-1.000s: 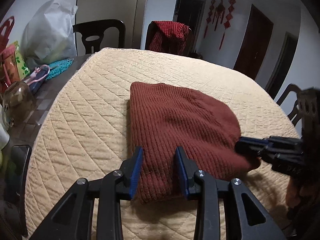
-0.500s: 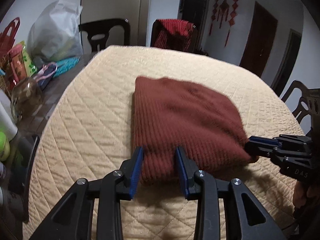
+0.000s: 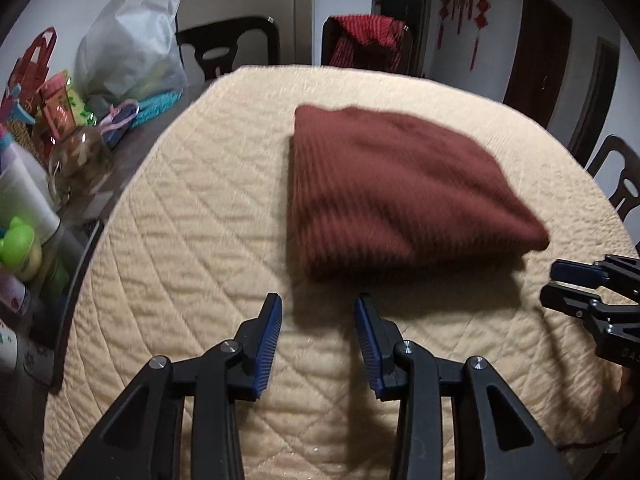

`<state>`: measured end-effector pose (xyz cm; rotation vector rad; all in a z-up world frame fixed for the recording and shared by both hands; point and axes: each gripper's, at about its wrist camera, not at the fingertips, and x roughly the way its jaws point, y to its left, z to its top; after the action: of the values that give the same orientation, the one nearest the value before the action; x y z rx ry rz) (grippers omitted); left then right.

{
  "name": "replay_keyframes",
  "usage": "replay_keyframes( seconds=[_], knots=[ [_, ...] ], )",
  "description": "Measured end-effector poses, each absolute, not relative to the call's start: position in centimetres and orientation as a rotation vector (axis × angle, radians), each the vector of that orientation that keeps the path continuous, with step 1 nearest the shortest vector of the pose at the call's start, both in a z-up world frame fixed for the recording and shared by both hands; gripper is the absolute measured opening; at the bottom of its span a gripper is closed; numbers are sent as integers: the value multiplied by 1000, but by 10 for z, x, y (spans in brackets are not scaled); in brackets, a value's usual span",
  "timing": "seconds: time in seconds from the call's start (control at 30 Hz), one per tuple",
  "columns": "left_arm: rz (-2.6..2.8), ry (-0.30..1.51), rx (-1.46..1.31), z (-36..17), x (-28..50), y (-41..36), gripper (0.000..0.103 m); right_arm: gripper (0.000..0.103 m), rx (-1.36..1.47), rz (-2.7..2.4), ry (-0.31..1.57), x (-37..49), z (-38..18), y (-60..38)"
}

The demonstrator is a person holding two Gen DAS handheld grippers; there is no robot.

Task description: Fold small clothes

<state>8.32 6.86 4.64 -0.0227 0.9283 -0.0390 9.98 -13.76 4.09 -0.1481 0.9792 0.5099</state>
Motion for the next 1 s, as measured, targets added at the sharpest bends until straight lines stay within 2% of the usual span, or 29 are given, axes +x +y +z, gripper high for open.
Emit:
replay_keyframes(
  seconds=[0.5,1.0],
  knots=[
    [-21,914,-4,46,80,66,46,39,-191,490,950,94,36,-138],
    [-20,914,-6,46,80,66,46,39,-188,492,950,93,36,-138]
  ],
)
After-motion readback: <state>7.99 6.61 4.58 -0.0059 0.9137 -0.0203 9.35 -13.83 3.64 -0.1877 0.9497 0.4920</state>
